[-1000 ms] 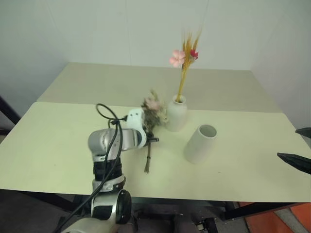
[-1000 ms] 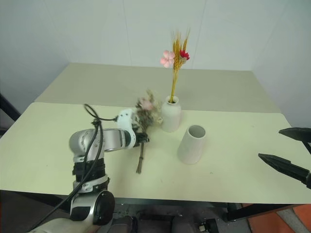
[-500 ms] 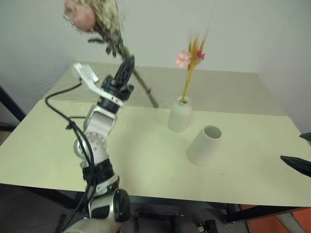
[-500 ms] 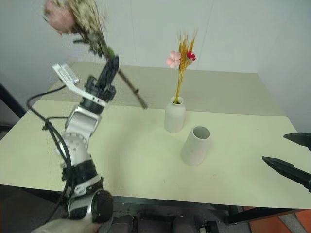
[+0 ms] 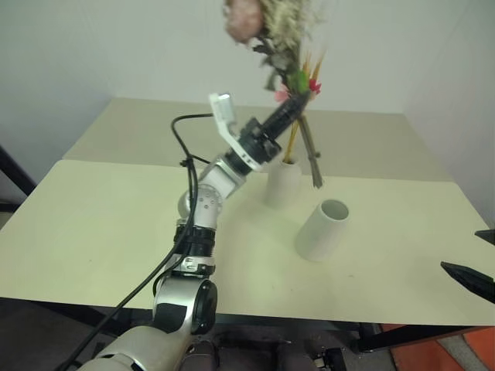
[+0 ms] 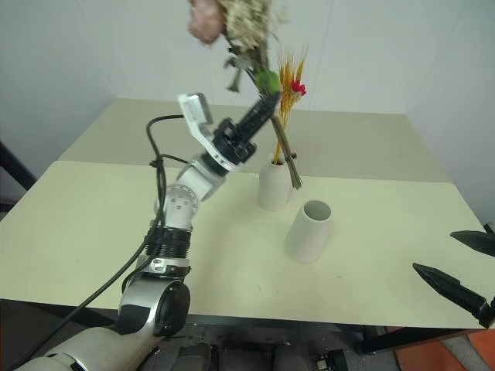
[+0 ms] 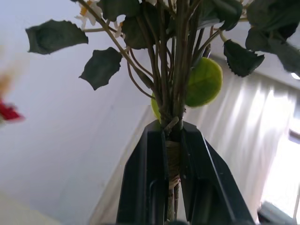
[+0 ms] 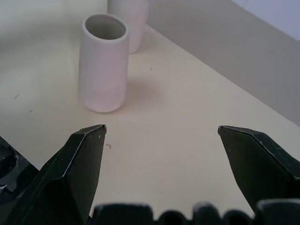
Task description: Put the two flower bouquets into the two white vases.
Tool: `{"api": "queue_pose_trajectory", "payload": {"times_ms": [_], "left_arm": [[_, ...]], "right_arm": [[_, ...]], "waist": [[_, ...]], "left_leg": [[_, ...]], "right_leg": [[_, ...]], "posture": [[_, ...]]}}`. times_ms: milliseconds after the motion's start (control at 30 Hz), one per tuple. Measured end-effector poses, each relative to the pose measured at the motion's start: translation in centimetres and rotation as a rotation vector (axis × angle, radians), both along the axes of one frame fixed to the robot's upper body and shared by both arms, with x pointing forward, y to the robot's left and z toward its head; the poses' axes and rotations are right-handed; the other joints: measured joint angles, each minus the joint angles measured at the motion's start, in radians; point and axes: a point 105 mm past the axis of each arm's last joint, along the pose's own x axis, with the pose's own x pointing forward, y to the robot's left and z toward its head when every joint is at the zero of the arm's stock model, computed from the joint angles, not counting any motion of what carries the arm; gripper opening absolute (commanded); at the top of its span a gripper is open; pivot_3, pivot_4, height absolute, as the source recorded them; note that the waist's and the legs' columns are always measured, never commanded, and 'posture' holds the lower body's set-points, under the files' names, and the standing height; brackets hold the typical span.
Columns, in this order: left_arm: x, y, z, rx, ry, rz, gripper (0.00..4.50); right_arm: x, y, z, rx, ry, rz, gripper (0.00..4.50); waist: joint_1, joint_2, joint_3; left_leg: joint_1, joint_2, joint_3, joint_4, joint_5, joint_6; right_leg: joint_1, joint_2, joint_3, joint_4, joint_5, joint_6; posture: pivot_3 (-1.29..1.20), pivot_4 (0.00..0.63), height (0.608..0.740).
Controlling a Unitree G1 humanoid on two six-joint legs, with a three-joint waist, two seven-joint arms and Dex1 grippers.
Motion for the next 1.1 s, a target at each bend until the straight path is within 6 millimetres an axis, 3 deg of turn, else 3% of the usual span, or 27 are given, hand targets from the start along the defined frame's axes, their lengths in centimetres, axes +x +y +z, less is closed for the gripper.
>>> {"api": "queue_pose_trajectory", "payload": {"times_ms": [100,267,533,833,1100], "left_arm": [[-0.3,-1.3,-1.0,0.056,-0.057,-0.009,0.10],[0.2,-1.7,-2.1,0.073,-0.071,0.005,0.10],[1.2,-2.6,-2.7,0.083,-0.042,-0.005,0.10],[0.9,-3.1,-1.4,0.065,-0.076,-0.029,0.10],[-0.7,-3.4,0.0,0.048,-0.130,-0.110,0.10]], "right_arm": [[-0.3,0.2,-0.2,0.005,-0.004,-0.006,4.50],[-0.5,0.2,0.0,0.010,-0.018,-0.017,4.50],[-0.6,0.4,-0.1,0.016,-0.014,-0.014,4.50],[-0.8,0.5,-0.2,0.010,-0.007,-0.033,4.50],[-1.1,0.6,-0.4,0.015,-0.008,-0.036,4.50]], "waist": [[-0.003,0.000,0.000],[-0.002,0.001,0.000],[0.000,0.001,0.000],[0.000,0.001,0.000],[-0.001,0.001,0.000]], "left_leg": [[0.001,0.000,0.000,0.000,0.000,0.000],[0.000,0.000,0.000,0.000,0.000,0.000],[-0.001,0.000,0.000,0.000,0.000,0.000],[-0.001,0.000,0.000,0.000,0.000,0.000],[-0.001,0.000,0.000,0.000,0.000,0.000]], "right_leg": [[0.000,0.000,0.000,0.000,0.000,0.000],[0.000,0.000,0.000,0.000,0.000,0.000],[-0.001,0.000,0.000,0.000,0.000,0.000],[-0.001,0.000,0.000,0.000,0.000,0.000],[-0.001,0.000,0.000,0.000,0.000,0.000]], "posture": [[0.00,0.150,0.740],[0.00,0.150,0.740],[0.00,0.150,0.740],[0.00,0.150,0.740],[0.00,0.150,0.740]]}}
